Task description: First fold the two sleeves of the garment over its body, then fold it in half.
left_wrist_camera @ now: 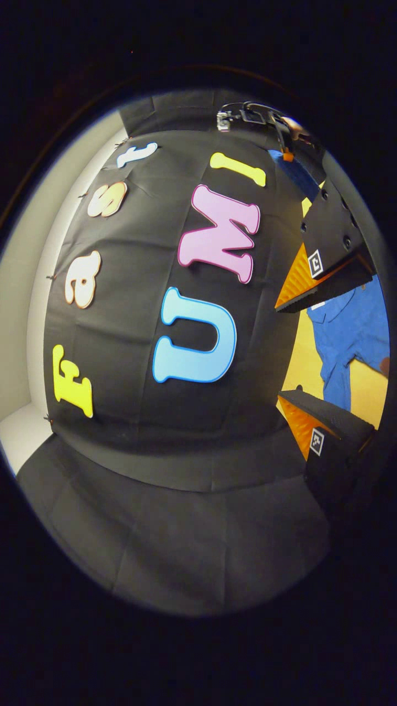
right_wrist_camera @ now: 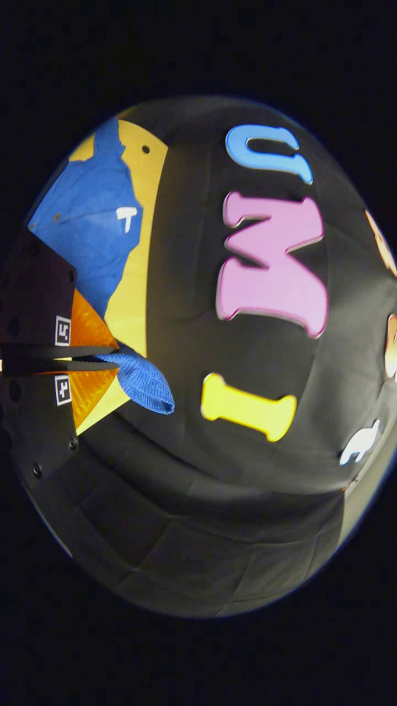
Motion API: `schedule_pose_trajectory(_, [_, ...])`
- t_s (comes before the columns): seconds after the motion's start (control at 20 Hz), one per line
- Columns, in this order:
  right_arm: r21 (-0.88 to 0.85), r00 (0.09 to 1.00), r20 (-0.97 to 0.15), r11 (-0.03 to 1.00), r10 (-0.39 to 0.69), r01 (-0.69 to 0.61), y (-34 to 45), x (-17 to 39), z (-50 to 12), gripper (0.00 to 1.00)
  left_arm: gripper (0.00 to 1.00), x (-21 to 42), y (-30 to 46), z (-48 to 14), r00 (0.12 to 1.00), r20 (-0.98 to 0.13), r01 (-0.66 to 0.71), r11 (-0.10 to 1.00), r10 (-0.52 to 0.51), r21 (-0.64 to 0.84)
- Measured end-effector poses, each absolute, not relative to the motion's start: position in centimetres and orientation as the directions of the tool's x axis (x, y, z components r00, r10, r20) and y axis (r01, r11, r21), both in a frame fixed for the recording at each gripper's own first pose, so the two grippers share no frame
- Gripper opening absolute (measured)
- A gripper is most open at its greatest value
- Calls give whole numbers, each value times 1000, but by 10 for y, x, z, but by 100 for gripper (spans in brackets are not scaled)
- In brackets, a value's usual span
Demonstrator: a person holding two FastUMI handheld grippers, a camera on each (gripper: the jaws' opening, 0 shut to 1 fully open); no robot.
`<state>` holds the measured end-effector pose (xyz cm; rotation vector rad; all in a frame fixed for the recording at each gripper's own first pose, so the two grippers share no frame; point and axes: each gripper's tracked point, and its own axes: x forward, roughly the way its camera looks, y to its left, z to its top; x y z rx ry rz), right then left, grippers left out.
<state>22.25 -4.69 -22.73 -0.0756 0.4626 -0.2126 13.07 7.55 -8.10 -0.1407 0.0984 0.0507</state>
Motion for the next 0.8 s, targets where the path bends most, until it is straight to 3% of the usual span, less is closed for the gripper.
schedule_pose_trajectory(0.15, [-113,910,-400,991,-112,73,54,252,-202,4,81,137,121,-99,990,-115,-96,989,83,-114])
schedule_pose_trajectory(0.3, [-47,884,-463,994,64,-97,170,272,-231,4,81,140,165,-117,985,-119,-136,983,121,-120])
schedule_pose_trajectory(0.4, [-12,828,-535,978,168,-206,241,267,-272,4,81,139,200,-140,977,-140,-180,976,162,-121])
schedule_pose_trajectory(0.5, [53,708,-663,958,245,-282,298,249,-339,5,81,131,239,-167,953,-196,-255,962,232,-103])
schedule_pose_trajectory(0.8, [75,497,-821,917,279,-391,362,203,-458,5,81,96,307,-226,874,-312,-413,908,372,-73])
